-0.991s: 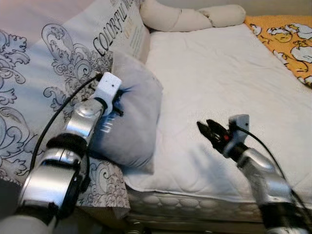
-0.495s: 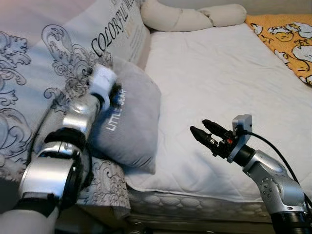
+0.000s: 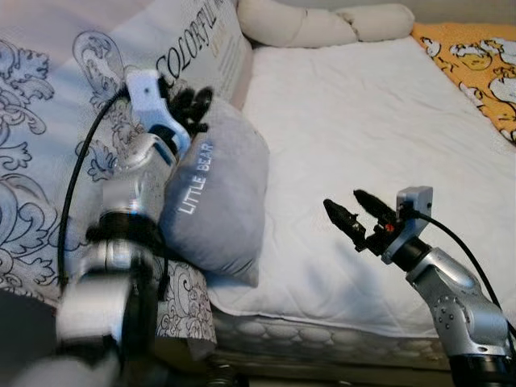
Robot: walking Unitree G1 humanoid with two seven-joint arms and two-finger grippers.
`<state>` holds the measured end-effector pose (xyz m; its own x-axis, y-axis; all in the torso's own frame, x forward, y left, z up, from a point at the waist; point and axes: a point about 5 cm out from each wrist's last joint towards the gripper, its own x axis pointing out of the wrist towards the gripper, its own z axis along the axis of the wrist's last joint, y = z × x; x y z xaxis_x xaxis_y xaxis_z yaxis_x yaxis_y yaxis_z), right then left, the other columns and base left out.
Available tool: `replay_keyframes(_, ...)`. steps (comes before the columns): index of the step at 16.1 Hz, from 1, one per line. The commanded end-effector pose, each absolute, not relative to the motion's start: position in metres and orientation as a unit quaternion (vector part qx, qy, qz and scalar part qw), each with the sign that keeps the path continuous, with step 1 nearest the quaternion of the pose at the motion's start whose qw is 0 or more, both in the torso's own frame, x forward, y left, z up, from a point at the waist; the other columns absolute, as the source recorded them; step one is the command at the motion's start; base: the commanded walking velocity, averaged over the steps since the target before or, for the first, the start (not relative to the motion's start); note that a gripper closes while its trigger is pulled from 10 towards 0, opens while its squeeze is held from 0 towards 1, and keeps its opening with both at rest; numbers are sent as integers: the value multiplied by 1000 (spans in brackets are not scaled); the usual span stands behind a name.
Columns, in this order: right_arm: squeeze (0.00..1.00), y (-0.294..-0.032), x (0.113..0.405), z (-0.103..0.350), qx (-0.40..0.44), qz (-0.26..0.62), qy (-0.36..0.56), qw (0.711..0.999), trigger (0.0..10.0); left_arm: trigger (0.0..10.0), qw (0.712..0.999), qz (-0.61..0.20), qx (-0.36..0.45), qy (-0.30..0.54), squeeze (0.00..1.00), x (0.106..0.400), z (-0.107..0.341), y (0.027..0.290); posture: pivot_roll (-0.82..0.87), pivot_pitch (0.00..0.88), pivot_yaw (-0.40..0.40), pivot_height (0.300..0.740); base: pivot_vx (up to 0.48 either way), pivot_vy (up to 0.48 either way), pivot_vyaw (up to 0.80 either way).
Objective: Clean up the room
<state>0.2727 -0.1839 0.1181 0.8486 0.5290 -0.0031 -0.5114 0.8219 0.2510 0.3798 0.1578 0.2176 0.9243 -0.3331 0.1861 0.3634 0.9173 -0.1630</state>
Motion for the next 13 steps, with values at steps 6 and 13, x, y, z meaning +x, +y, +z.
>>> replay_keyframes(6,1000,-181,268,114,68,150,45,985,10000,10000,986,-140,-35,-78,957,325,214,144,-33,0,79,740,0,-151,0)
replay_keyframes(13,1000,-175,272,114,75,90,40,992,10000,10000,999,-27,34,18,937,281,157,183,-23,0,31,740,0,-480,0)
